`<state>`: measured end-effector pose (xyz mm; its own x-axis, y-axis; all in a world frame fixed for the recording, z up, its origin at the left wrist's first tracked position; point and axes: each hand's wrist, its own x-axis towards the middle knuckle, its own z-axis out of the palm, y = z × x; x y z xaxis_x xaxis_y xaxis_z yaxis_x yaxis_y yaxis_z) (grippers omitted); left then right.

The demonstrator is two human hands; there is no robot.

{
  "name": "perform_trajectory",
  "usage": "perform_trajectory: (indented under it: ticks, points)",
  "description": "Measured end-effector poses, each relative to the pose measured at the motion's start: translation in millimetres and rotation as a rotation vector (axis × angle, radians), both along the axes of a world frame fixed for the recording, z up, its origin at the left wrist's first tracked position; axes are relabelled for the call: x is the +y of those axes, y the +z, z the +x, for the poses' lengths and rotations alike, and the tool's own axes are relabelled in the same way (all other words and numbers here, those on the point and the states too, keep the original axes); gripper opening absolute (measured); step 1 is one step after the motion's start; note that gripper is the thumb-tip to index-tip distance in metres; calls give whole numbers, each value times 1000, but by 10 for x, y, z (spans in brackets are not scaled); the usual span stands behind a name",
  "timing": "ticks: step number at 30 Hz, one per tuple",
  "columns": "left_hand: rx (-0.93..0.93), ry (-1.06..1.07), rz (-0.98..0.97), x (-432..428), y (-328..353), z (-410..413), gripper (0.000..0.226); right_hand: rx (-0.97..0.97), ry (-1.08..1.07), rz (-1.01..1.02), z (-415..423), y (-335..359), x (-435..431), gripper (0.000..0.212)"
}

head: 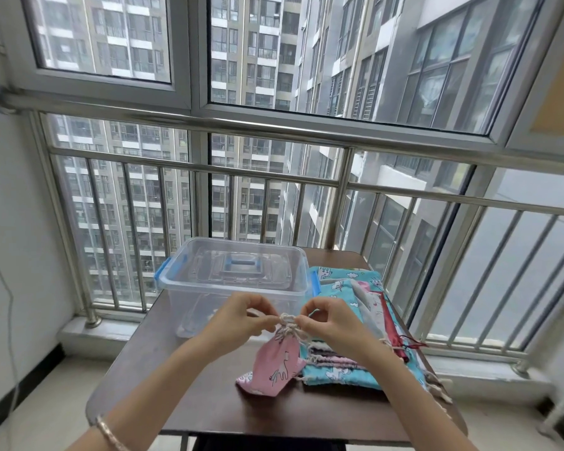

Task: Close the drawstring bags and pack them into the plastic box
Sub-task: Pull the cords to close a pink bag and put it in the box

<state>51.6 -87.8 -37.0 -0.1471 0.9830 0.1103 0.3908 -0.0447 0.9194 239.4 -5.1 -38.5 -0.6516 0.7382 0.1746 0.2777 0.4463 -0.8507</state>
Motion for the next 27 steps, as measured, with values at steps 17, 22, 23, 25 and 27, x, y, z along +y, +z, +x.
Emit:
perform_trajectory:
  ticks: [17, 22, 23, 25, 27]
  points:
    - [-169, 92, 15, -63, -221, 82, 7, -169, 34, 55, -3, -56, -32, 14]
    - [-168, 83, 24, -20, -108, 36, 6, -132, 160, 8, -26, 77, -53, 48]
    - [-185, 73, 11, -7, -96, 22, 5, -194, 183, 77, -51, 88, -71, 52]
    - [-236, 60, -18, -12, -71, 2, 4, -226, 177, 188, -117, 93, -78, 44]
    - [-317, 41, -49, -44, -7, -20, 10, -182, 151, 214, -148, 173, -58, 31]
